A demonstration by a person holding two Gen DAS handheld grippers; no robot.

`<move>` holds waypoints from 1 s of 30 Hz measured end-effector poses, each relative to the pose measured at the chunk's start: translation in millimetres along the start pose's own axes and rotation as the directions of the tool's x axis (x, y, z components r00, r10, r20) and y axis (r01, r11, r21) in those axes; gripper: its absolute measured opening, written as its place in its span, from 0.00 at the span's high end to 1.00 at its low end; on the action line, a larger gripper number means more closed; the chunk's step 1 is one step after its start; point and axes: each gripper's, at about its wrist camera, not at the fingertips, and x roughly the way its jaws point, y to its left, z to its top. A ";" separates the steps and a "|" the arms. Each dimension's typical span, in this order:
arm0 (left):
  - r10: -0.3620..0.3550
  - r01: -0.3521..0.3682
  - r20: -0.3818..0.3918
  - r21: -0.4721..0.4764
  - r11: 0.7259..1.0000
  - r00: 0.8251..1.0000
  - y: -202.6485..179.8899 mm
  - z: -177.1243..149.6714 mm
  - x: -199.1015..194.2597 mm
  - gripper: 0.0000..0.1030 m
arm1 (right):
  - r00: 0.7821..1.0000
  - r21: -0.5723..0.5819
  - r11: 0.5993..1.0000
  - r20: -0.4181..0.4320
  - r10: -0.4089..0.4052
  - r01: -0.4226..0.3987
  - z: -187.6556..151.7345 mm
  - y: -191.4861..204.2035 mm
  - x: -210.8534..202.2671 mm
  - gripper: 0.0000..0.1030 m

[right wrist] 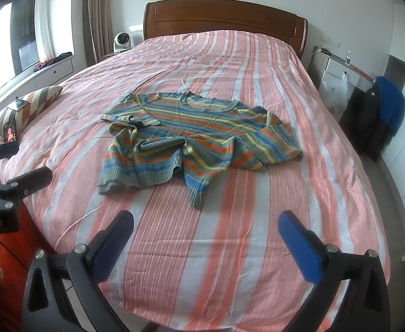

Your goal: Fold small clothes

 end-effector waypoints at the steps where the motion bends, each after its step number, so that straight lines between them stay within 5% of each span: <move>1: 0.000 0.000 0.000 0.000 1.000 1.000 0.3 0.0 0.1 0.00 | 1.000 0.000 1.000 -0.001 0.000 0.000 -0.1 0.1 0.3 0.00; 30: 0.003 -0.003 -0.015 -0.002 1.000 1.000 1.6 -2.0 7.5 0.00 | 1.000 0.000 1.000 -0.010 -0.001 0.001 -2.4 1.6 4.9 0.00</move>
